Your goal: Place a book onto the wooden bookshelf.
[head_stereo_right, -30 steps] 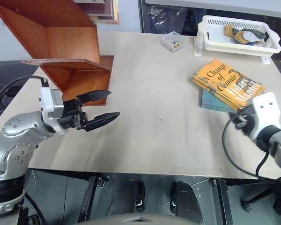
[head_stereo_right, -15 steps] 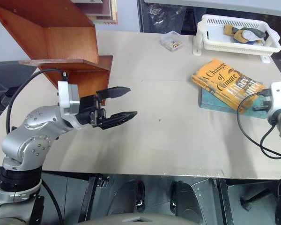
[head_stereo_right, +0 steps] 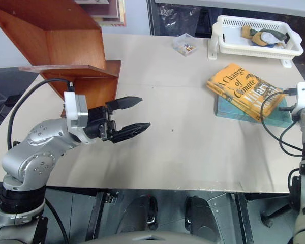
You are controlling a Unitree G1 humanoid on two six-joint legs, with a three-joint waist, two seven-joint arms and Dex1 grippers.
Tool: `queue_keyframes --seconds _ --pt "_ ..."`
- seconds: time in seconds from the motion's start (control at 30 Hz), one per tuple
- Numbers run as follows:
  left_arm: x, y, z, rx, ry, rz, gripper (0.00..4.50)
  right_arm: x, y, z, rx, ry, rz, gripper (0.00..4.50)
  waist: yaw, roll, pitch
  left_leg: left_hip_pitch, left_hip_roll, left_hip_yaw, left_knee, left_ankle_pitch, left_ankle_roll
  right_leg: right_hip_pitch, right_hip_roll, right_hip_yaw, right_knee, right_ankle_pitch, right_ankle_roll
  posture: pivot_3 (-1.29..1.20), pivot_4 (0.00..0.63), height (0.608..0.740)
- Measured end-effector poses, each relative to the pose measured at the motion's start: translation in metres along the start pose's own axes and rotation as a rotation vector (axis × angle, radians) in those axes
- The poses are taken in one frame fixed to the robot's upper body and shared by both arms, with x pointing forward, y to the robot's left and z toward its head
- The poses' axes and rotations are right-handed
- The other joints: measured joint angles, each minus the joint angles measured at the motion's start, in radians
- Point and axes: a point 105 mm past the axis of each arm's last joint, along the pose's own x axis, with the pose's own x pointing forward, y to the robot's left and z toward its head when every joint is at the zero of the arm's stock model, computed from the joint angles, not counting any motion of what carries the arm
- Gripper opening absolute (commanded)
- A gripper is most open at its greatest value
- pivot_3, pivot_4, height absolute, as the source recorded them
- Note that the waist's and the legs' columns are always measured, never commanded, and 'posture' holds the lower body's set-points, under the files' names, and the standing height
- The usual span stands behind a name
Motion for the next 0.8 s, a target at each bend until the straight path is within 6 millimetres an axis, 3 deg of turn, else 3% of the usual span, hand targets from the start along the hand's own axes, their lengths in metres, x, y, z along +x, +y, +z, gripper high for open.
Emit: queue_keyframes --seconds 0.1,0.37,0.5,0.8 --pt "-0.001 0.000 0.000 0.003 0.003 0.005 4.50 0.005 -0.001 -0.004 0.010 0.016 0.007 0.19 -0.002 0.000 0.000 0.000 0.000 0.001 0.000 0.001 -0.002 0.000 0.000 0.001 0.000 0.000 0.000 0.00 0.150 0.740" --pt "-0.004 -0.001 0.001 0.007 0.001 0.020 4.50 0.003 0.009 0.007 0.028 -0.024 0.083 0.19 -0.018 0.001 0.001 0.000 0.000 0.000 0.000 0.001 -0.002 0.000 0.000 0.001 0.000 0.000 0.000 0.00 0.150 0.740" --pt "-0.004 -0.001 0.001 0.004 0.002 0.024 4.50 -0.002 0.021 0.010 0.025 -0.045 0.136 0.19 -0.018 0.001 0.000 0.001 0.000 0.000 0.000 0.001 -0.002 0.000 0.000 0.001 0.001 0.000 0.000 0.00 0.150 0.740" --pt "-0.006 -0.001 -0.001 -0.002 0.008 0.034 4.50 -0.009 0.040 -0.003 -0.074 0.013 0.262 0.19 -0.019 -0.002 -0.001 0.003 0.001 -0.001 0.000 0.001 -0.001 0.002 0.000 0.000 0.001 0.000 0.000 0.00 0.150 0.740"
